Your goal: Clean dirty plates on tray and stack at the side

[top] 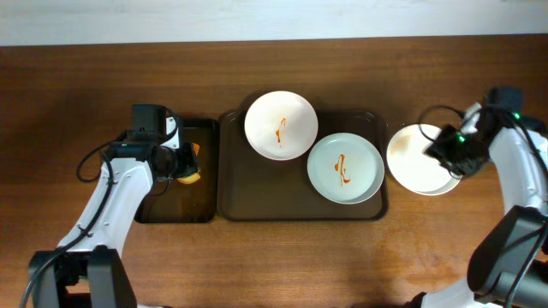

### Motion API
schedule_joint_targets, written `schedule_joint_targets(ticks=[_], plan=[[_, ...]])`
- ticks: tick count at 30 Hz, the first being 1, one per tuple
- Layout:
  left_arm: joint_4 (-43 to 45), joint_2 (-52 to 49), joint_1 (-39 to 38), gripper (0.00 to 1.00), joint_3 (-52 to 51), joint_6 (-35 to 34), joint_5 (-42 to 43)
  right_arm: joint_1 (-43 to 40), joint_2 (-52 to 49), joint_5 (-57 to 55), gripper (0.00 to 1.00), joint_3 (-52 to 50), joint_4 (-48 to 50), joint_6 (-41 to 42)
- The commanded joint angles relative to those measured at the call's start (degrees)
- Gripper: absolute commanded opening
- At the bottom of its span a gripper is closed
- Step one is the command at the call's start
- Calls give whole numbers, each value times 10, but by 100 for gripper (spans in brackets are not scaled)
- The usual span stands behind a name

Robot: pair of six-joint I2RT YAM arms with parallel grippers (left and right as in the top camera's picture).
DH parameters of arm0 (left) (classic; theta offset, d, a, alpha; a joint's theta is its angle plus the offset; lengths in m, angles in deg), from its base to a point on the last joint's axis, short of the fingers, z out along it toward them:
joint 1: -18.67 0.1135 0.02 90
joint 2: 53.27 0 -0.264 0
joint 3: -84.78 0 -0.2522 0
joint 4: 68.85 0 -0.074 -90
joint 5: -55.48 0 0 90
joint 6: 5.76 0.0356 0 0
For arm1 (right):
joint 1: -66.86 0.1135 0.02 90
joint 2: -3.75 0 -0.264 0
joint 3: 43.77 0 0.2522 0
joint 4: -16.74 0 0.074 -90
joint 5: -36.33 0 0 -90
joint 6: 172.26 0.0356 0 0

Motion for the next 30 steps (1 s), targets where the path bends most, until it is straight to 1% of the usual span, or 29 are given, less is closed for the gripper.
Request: schedule_joint_targets(ticks=[1,2,3,6,8,16,18,20,23,25,28,30], plan=[[1,-3,3,0,0,7,-3,87,12,57,58,43,16,-112],[1,-3,3,0,0,7,-3,116,12,53,59,43,40,-121],[1,-3,3,0,0,7,-2,145,10,46,63,42,67,-121],[1,-3,3,0,0,7,-2,211,-3,13,62,42,143,-112],[0,-3,3,0,0,7,-2,247,-28,-5,60,42,190,-112],[0,-3,3,0,0,7,-2,312,-156,-8,59,42,311,-111],[0,-3,3,0,0,7,-2,314,-185,-8,59,42,336,-77],[0,-3,3,0,0,7,-2,314,-202,-7,53,42,350,-52],[0,-3,3,0,0,7,-2,321,-211,-3,39,42,350,-40],[0,-3,3,0,0,7,-2,332,-211,13,26,42,348,-41],[0,-3,3,0,0,7,-2,351,-211,32,4,42,329,-34],[0,-3,3,0,0,7,-2,354,-209,42,4,42,303,-18]])
